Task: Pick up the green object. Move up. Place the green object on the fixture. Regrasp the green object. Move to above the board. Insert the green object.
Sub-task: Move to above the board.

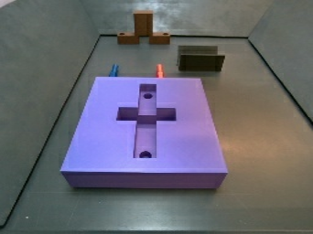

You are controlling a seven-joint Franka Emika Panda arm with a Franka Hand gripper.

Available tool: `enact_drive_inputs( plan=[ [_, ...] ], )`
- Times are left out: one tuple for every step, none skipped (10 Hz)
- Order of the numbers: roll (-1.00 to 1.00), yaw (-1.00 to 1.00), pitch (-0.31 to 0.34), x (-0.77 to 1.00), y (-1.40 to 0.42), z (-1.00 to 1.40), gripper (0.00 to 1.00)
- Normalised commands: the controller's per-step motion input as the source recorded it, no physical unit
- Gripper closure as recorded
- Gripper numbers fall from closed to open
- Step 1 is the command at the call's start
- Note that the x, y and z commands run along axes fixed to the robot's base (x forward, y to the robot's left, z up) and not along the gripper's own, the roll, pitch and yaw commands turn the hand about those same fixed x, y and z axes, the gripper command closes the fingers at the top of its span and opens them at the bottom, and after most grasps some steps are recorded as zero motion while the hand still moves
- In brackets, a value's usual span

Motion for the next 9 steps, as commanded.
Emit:
enact_drive_inputs(
  plan=[
    [-1.00,0.00,-0.002,-1.29,-1.40,0.27,1.00],
    [-1.00,0.00,-0.005,-1.30,-1.40,0.28,1.00],
    [-1.00,0.00,-0.011,-1.33,-1.40,0.26,1.00],
    [-1.00,0.00,-0.018,-0.54,-0.53,0.10,1.00],
    [-1.00,0.00,-0.013,-0.24,-0.19,0.02,1.00],
    [-1.00,-0.01,-0.006,-0.08,-0.07,0.02,1.00],
    [-1.00,-0.01,-0.024,-0.10,-0.06,0.02,1.00],
    [-0.94,-0.01,-0.049,-0.09,-0.01,-0.01,1.00],
    [-0.66,-0.01,-0.056,-0.08,0.02,0.01,1.00]
  ],
)
